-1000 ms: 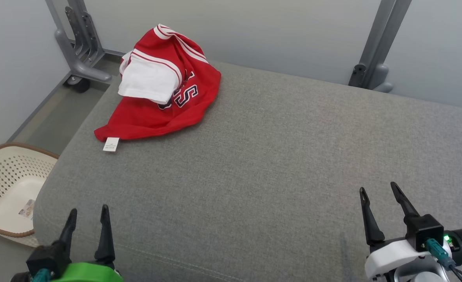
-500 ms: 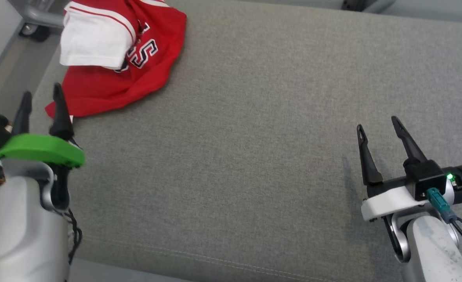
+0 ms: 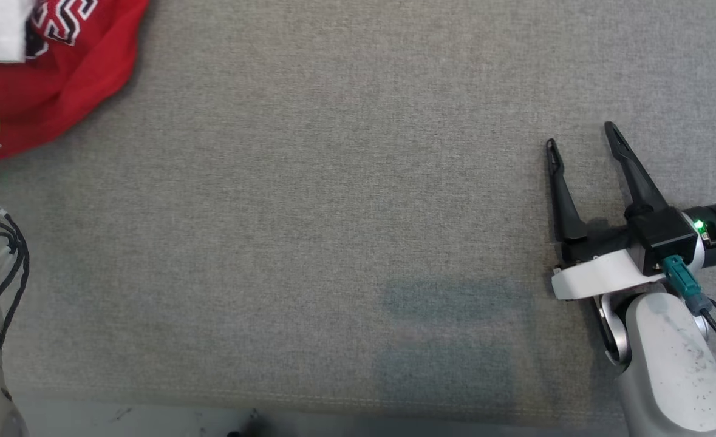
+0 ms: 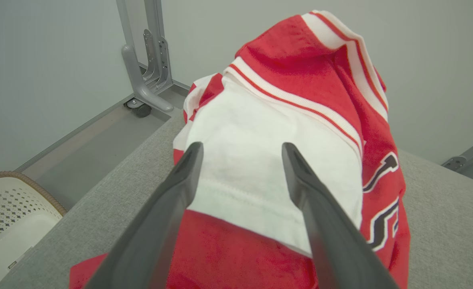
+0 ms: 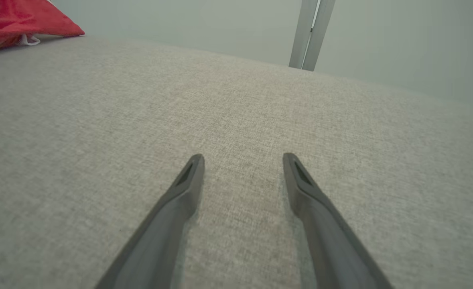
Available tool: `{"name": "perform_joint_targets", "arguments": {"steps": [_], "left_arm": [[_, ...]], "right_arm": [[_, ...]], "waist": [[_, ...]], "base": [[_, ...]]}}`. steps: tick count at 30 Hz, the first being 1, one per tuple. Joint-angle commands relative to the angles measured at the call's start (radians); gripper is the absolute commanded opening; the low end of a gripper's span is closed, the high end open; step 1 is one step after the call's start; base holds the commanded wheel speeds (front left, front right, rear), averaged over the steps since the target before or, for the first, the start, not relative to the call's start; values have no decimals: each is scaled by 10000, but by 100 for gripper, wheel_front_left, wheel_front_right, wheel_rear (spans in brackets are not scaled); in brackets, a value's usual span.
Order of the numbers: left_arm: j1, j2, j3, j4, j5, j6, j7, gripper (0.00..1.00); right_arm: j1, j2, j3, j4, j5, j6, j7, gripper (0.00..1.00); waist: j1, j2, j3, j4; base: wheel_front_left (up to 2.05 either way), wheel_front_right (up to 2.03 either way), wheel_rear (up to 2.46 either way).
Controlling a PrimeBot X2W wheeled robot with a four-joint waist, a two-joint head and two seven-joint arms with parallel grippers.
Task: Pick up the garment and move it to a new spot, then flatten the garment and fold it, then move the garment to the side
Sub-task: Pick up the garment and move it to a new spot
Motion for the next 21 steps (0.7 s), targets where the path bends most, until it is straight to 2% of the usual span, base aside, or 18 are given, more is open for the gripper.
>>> {"name": "perform_joint_targets", "arguments": {"steps": [1, 10, 11, 12, 14, 15, 21], "left_arm": [[-287, 43, -60, 250, -311, 14, 136, 100], [-660, 386, -542, 1339, -1108, 14, 313, 100], [-649, 409, -622, 1423, -1154, 14, 293, 91], [-629, 388, -699, 1504, -1290, 14, 323, 62], [-565, 354, -885, 1563, -1499, 14, 266, 11], [-516, 326, -961, 1584, -1622, 14, 221, 0], [-121, 266, -1671, 1013, -2183, 14, -440, 0]], "right_arm": [[-44, -71, 42, 106, -84, -3, 0, 100], [232, -99, 273, 342, -42, -9, 65, 100], [252, -120, 295, 366, -23, -9, 69, 100], [278, -151, 297, 395, -12, -9, 71, 100], [346, -194, 250, 436, -2, -11, 71, 100], [375, -195, 212, 442, 2, -11, 71, 100], [518, -39, 105, 470, 101, -9, 57, 100]], "waist": [[-2, 80, 865, -799], [-2, 80, 874, -1005], [-2, 80, 853, -1024], [-2, 80, 818, -1031], [-2, 80, 727, -1023], [-2, 80, 664, -1009], [-2, 80, -60, -873]], "base": [[0, 0, 0], [0, 0, 0], [0, 0, 0], [0, 0, 0], [0, 0, 0], [0, 0, 0], [0, 0, 0]]}}
